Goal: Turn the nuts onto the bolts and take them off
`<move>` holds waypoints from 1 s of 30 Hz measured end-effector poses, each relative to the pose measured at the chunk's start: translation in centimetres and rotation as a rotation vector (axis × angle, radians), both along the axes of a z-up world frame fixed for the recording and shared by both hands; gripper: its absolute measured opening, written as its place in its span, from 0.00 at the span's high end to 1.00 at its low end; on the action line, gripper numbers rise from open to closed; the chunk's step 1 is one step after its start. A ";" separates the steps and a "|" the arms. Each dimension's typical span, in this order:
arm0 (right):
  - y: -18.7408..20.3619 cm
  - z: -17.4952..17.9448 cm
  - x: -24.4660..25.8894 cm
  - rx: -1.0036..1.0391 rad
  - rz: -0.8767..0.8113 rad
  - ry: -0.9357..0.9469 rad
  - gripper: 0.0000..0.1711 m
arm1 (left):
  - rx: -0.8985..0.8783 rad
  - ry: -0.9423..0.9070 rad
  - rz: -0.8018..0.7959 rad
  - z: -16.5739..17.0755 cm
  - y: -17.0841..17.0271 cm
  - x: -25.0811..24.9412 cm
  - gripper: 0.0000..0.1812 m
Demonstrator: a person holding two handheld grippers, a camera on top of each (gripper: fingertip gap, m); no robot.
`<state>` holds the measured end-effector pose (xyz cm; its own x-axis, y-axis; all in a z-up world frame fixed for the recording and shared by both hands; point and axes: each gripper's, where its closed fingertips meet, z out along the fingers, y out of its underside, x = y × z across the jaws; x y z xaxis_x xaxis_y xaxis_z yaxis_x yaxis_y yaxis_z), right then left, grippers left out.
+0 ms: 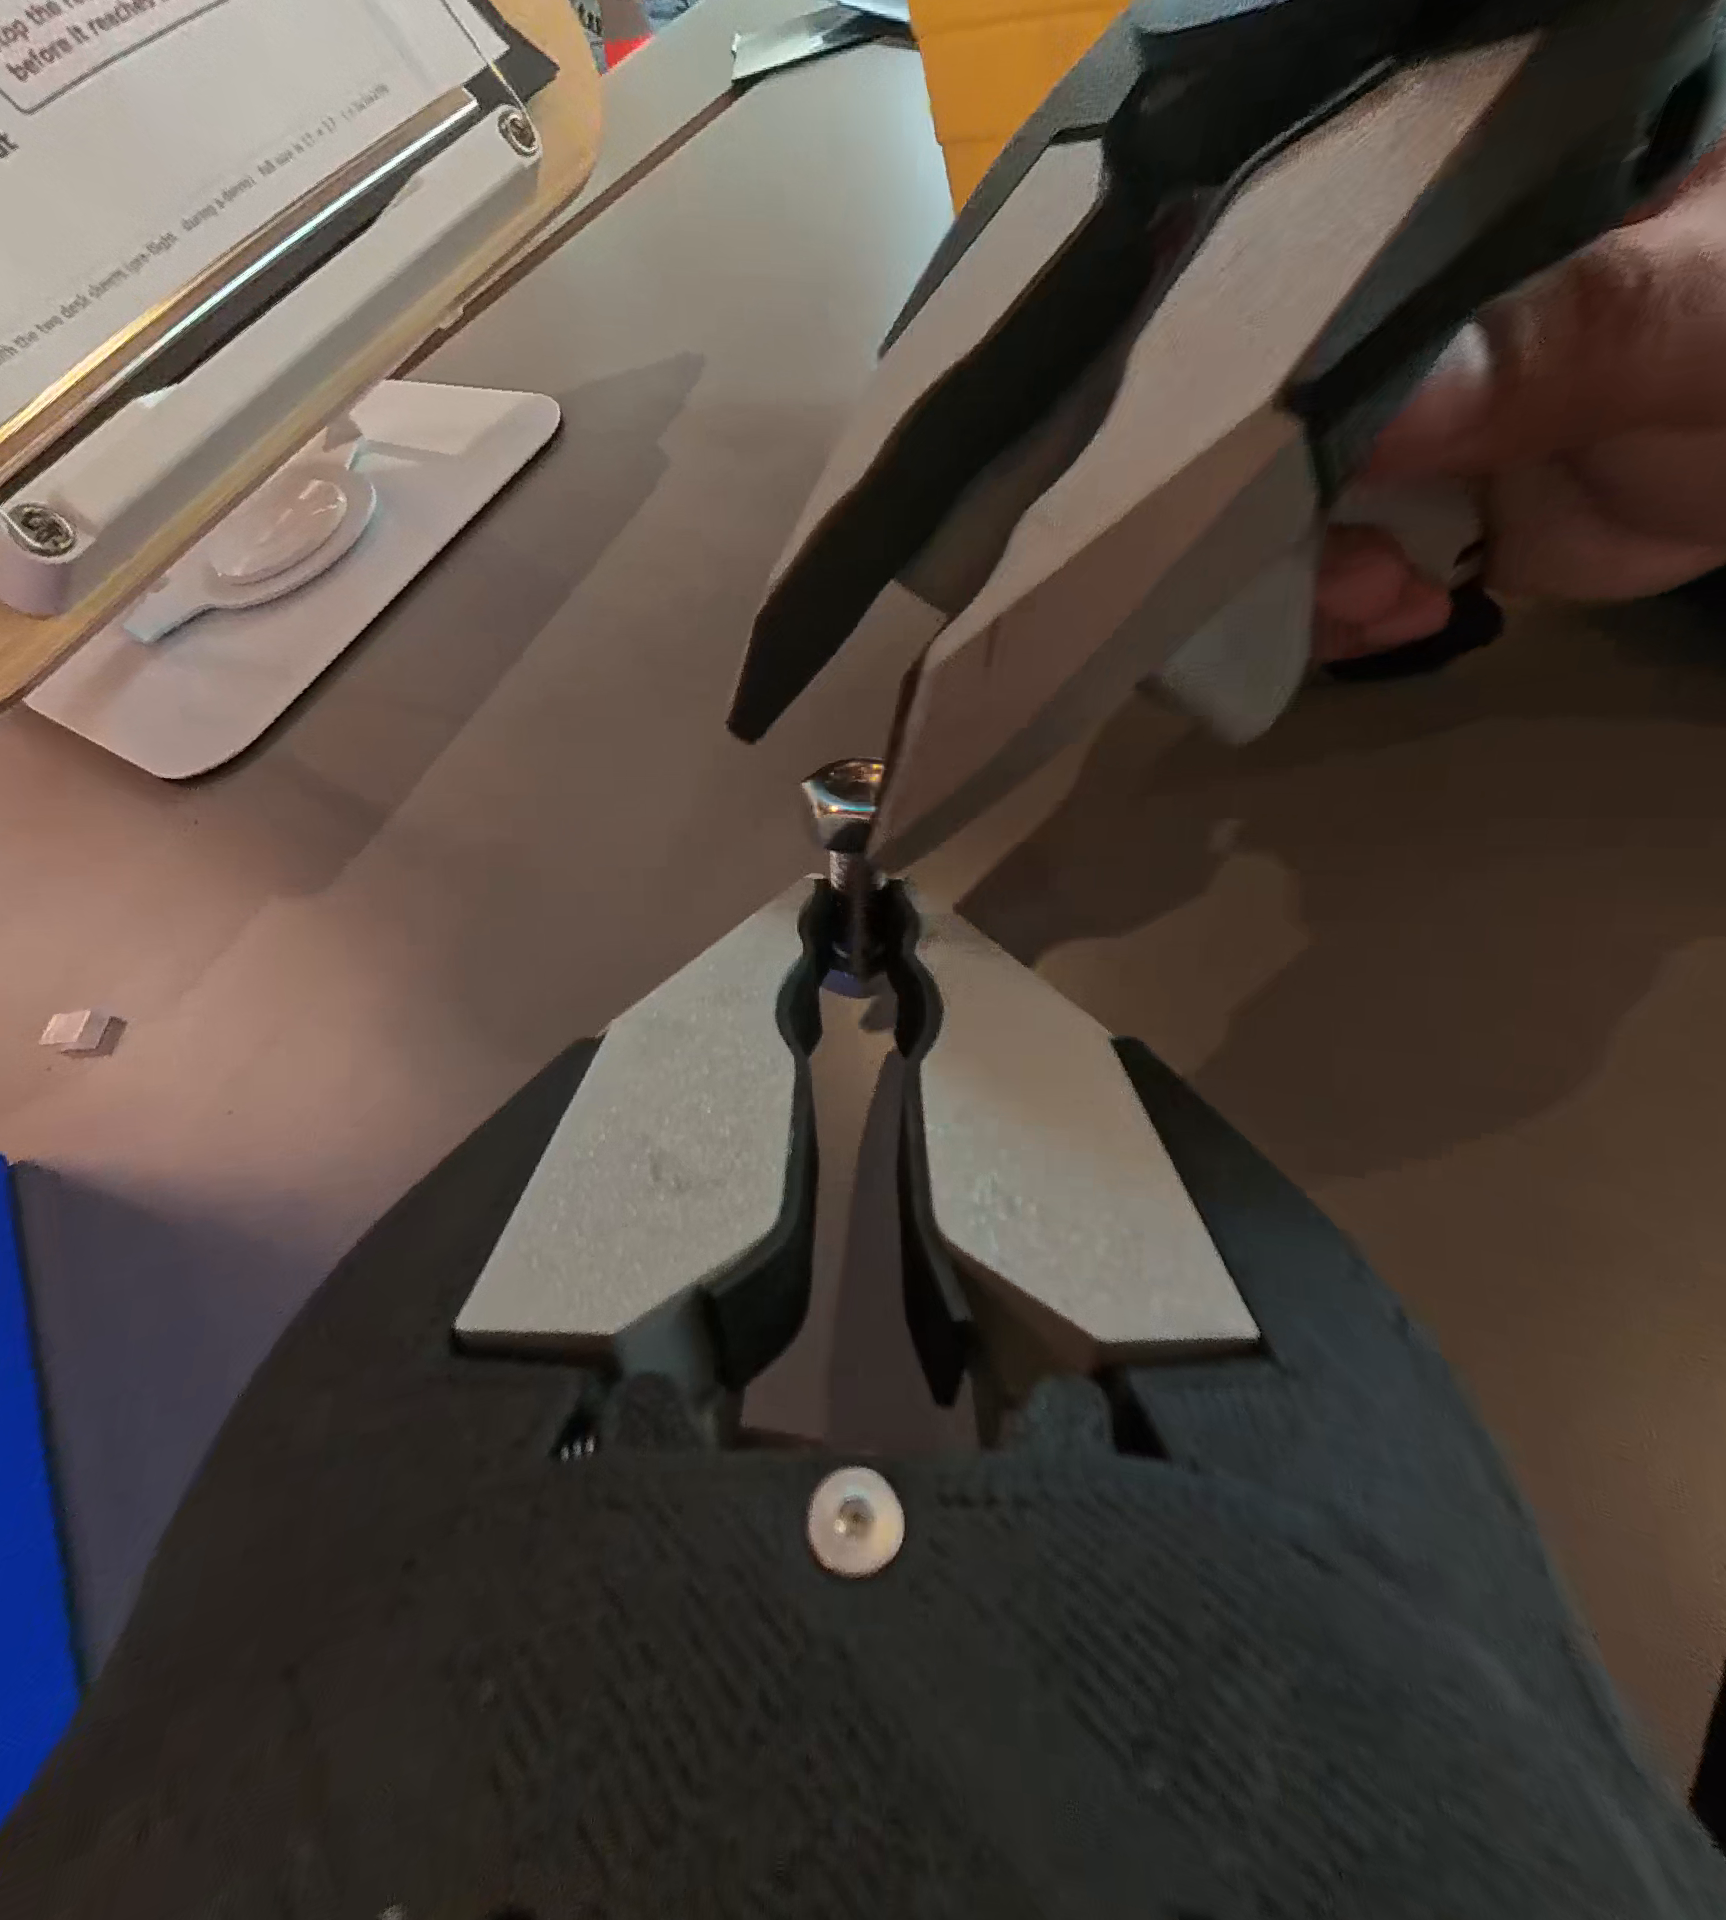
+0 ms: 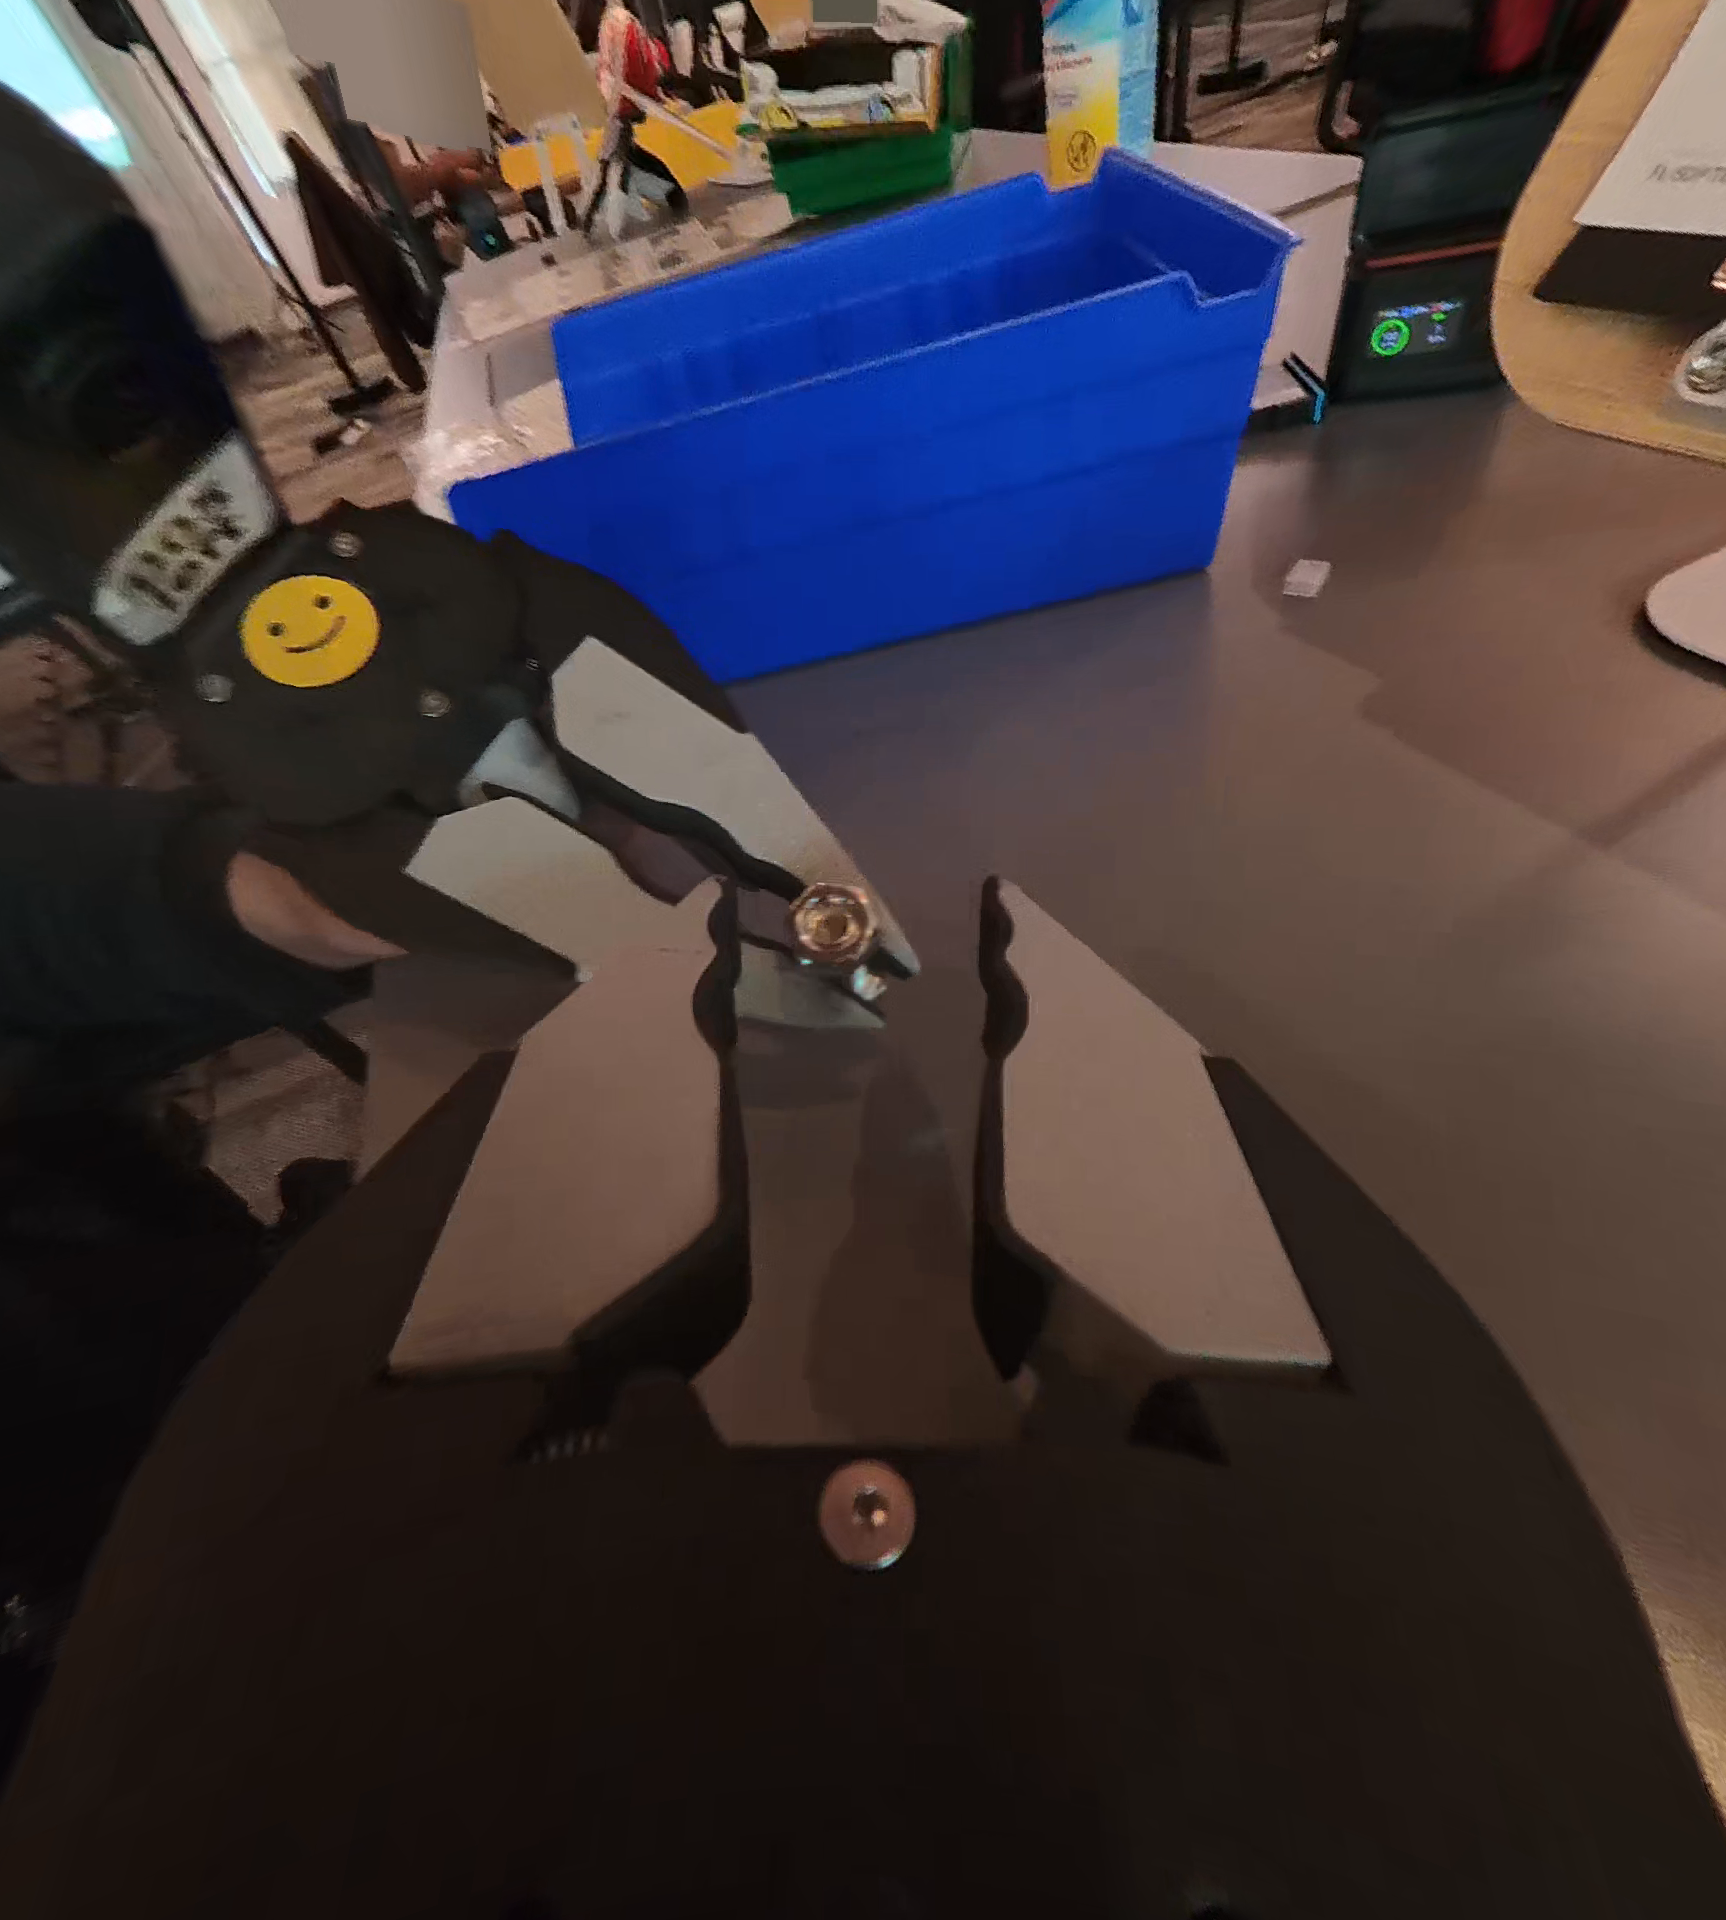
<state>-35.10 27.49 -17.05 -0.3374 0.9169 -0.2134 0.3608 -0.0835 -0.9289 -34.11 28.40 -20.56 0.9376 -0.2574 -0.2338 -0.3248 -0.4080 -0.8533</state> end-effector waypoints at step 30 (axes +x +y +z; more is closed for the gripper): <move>1.1 0.3 2.1 -0.058 -0.013 0.016 0.79 | 0.053 0.006 0.005 0.8 -0.2 0.2 0.96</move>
